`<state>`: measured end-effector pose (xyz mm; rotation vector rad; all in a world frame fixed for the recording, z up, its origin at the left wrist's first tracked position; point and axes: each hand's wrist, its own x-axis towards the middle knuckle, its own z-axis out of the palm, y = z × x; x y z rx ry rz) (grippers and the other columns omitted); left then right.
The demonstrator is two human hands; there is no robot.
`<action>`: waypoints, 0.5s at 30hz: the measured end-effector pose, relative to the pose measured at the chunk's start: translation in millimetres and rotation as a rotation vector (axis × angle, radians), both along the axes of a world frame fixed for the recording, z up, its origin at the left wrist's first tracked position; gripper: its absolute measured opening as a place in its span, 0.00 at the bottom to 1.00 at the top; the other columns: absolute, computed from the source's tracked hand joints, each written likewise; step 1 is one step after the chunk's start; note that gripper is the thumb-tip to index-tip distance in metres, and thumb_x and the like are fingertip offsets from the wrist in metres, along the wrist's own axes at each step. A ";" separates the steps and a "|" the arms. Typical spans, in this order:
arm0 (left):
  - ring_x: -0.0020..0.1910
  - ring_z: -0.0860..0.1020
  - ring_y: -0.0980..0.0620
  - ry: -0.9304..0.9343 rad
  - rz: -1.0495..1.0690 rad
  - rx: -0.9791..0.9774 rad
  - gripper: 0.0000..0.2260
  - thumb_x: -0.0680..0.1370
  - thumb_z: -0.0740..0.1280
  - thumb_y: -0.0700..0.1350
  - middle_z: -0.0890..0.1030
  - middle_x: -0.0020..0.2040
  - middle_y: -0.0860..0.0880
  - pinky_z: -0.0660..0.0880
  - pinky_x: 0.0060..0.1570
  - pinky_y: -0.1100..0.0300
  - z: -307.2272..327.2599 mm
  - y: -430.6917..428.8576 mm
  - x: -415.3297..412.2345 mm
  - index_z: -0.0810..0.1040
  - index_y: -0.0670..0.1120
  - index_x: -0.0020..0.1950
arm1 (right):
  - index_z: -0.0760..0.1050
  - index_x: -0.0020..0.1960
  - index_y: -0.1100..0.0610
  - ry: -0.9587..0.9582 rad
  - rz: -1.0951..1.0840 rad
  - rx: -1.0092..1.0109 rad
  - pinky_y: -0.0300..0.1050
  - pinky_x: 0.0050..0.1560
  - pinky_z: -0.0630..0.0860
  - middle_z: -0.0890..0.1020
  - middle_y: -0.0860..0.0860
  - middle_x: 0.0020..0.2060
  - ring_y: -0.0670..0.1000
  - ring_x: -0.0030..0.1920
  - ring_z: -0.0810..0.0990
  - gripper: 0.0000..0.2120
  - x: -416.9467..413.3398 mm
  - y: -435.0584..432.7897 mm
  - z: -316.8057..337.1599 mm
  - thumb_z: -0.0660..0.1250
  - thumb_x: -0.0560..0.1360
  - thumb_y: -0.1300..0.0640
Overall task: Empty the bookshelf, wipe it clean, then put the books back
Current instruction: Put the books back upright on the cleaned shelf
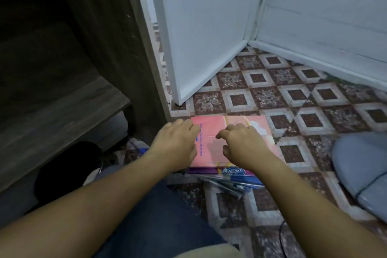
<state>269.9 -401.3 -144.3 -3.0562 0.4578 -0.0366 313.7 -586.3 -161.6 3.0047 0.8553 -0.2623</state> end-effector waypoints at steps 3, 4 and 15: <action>0.55 0.73 0.45 0.083 -0.045 0.118 0.16 0.76 0.61 0.50 0.73 0.57 0.47 0.68 0.51 0.53 -30.0 -14.0 14.7 0.70 0.47 0.62 | 0.68 0.71 0.48 0.090 -0.020 -0.059 0.52 0.63 0.66 0.72 0.51 0.66 0.56 0.65 0.69 0.22 7.2 -18.4 -37.7 0.62 0.78 0.55; 0.56 0.72 0.45 0.112 -0.053 0.169 0.15 0.76 0.62 0.50 0.73 0.58 0.47 0.68 0.50 0.53 -39.6 -17.5 18.9 0.69 0.47 0.61 | 0.68 0.71 0.48 0.110 -0.024 -0.067 0.52 0.63 0.66 0.72 0.51 0.66 0.56 0.66 0.69 0.22 8.1 -23.2 -49.2 0.62 0.78 0.56; 0.66 0.65 0.42 0.442 -0.142 0.310 0.31 0.73 0.70 0.54 0.63 0.69 0.43 0.70 0.60 0.48 -126.9 -34.4 53.6 0.60 0.48 0.71 | 0.50 0.77 0.47 0.196 -0.081 -0.167 0.60 0.73 0.54 0.51 0.58 0.77 0.62 0.75 0.53 0.45 23.0 -60.1 -127.0 0.72 0.69 0.42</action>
